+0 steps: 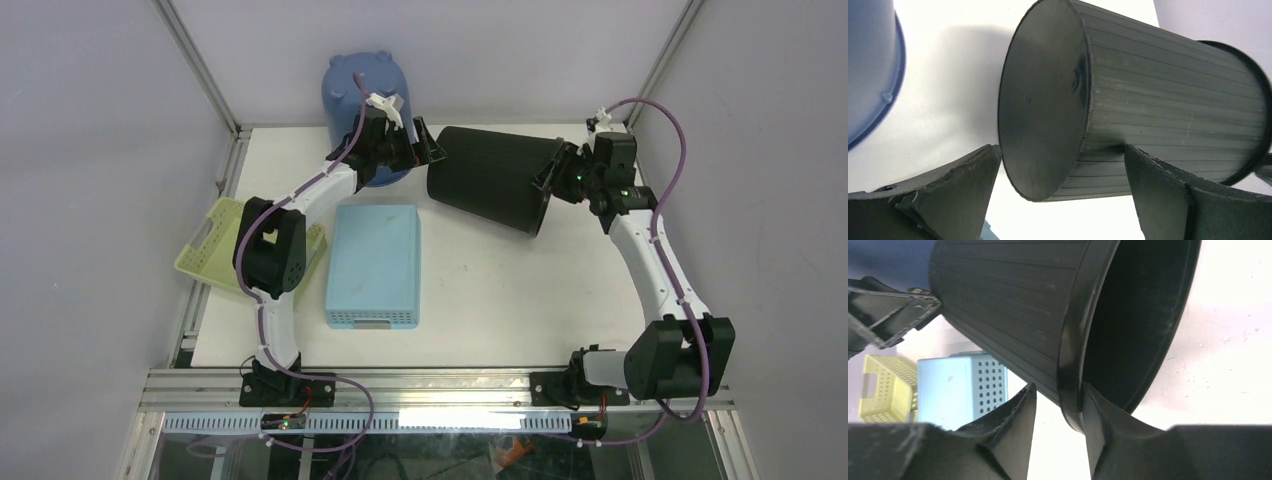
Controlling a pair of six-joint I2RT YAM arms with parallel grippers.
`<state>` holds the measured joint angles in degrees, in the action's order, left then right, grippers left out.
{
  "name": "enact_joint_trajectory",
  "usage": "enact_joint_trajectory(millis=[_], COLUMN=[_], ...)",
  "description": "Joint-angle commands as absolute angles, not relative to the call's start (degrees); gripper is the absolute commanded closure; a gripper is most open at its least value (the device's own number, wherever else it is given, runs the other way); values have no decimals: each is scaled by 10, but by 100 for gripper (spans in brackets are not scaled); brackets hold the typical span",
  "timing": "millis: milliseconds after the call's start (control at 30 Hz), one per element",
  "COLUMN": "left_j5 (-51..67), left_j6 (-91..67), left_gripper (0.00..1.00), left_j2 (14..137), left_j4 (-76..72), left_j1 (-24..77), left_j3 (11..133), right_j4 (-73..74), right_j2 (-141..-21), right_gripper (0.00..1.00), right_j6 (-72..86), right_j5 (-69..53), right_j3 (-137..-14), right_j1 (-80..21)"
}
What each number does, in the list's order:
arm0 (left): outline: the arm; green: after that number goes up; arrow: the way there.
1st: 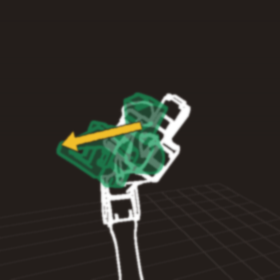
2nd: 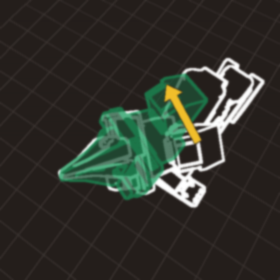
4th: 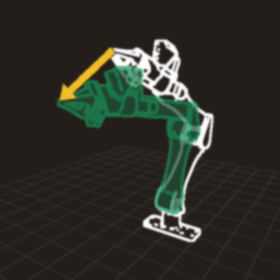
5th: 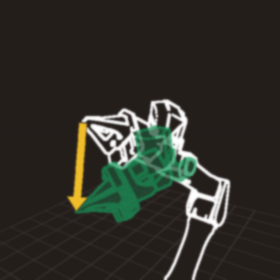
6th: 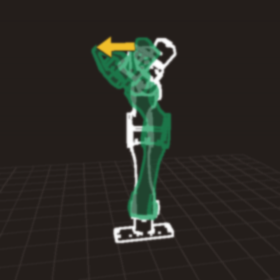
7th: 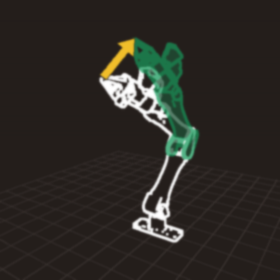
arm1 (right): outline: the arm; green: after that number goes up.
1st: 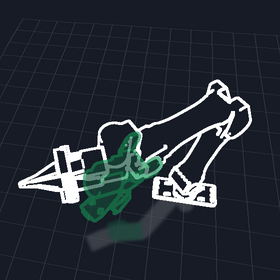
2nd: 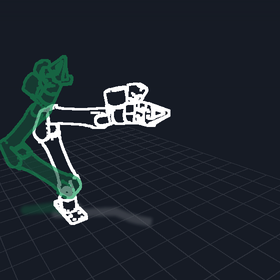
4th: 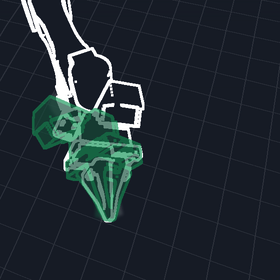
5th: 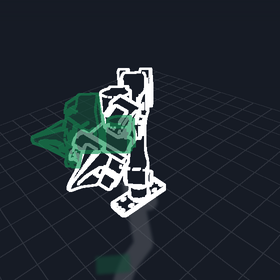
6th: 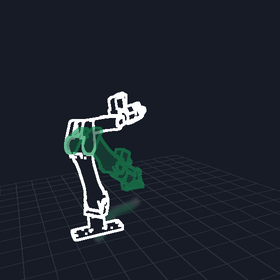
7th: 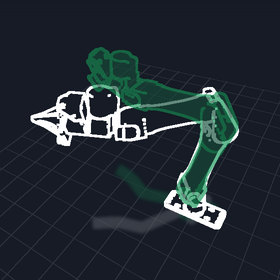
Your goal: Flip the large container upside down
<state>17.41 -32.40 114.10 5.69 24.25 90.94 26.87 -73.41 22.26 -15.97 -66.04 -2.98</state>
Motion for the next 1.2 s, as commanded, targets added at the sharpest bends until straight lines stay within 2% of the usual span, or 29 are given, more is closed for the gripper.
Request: enact_joint_trajectory(millis=[0, 167, 333, 400, 567, 767, 967, 1167], left_j5=[251, 286, 295, 296, 303, 306, 298, 296], left_j6=[-343, -347, -349, -349, -349, -333, -297, -278], left_gripper=[1, 1, 1, 1, 1, 1, 1, 1], left_j2=[1148, 1161, 1173, 1175, 1172, 1129, 1062, 1015], left_j4=[-22, -33, -38, -42, -44, -33, 17, 50], left_j1=[237, 237, 236, 236, 231, 220, 216, 215], left_j3=[940, 944, 945, 945, 944, 930, 938, 943], right_j4=[252, 234, 226, 217, 190, 64, -193, -482], right_j2=[-762, -774, -777, -774, -761, -732, -725, -778], right_gripper=[63, 76, 96, 100, 100, 100, 100, 100], right_j6=[226, 236, 241, 244, 250, 312, 484, 669], right_j5=[-112, -117, -138, -148, -187, -328, -445, -435], right_j3=[-686, -693, -691, -685, -662, -594, -497, -421], right_j1=[-34, -35, -34, -34, -31, 5, 16, 3])
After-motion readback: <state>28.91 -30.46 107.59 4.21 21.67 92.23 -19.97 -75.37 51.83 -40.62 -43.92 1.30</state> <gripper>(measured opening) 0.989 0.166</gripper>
